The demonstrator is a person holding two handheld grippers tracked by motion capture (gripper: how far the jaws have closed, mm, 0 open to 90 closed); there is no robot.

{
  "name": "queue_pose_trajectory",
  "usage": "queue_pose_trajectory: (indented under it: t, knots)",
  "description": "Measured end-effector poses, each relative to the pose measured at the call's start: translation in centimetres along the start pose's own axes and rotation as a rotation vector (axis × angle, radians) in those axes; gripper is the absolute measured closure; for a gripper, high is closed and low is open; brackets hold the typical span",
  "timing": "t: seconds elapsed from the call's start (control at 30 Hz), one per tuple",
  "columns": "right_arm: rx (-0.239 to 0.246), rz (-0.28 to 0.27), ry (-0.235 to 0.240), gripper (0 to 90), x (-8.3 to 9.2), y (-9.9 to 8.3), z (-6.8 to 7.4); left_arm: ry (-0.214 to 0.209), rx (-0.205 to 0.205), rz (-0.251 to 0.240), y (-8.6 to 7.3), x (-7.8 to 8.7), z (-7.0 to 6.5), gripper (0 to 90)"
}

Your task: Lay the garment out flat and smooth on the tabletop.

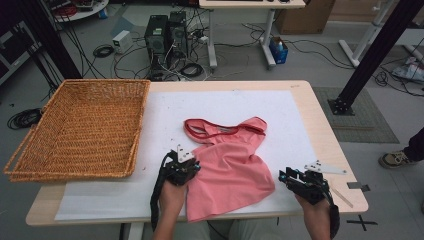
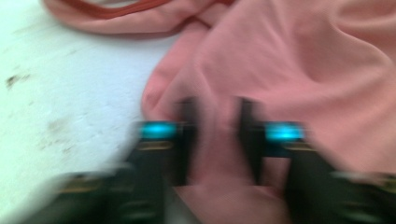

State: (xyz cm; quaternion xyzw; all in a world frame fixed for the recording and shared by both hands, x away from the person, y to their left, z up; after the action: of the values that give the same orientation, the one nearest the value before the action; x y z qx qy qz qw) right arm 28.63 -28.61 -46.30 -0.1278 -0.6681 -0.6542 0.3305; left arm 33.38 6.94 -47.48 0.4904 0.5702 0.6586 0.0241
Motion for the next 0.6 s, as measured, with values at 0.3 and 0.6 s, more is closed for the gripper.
queue_pose_trajectory:
  t: [0.3, 0.6]
  knots:
    - [0.096, 0.043, 0.063, 56.8, -2.0, 0.2, 3.1, 0.139, 0.092, -0.126, -0.7, 3.3, 3.1, 87.4]
    - [0.119, 0.097, 0.180, 52.1, -5.4, 2.1, 5.7, 0.117, 0.102, -0.154, -1.1, 3.2, 3.1, 85.4]
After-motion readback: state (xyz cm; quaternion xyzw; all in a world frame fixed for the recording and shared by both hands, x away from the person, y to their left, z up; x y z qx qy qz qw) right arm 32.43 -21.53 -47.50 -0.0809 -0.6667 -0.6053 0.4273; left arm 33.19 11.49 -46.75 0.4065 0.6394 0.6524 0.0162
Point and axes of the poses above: each handheld gripper's, and its own axes: x roughly backward along the jaws, y roughly out of its top, z roughly to its left, the point moved 4 cm from there along -x, roughly forward along the jaws, and after that the axes turned 12 degrees about -y, right-handed, at the moved point
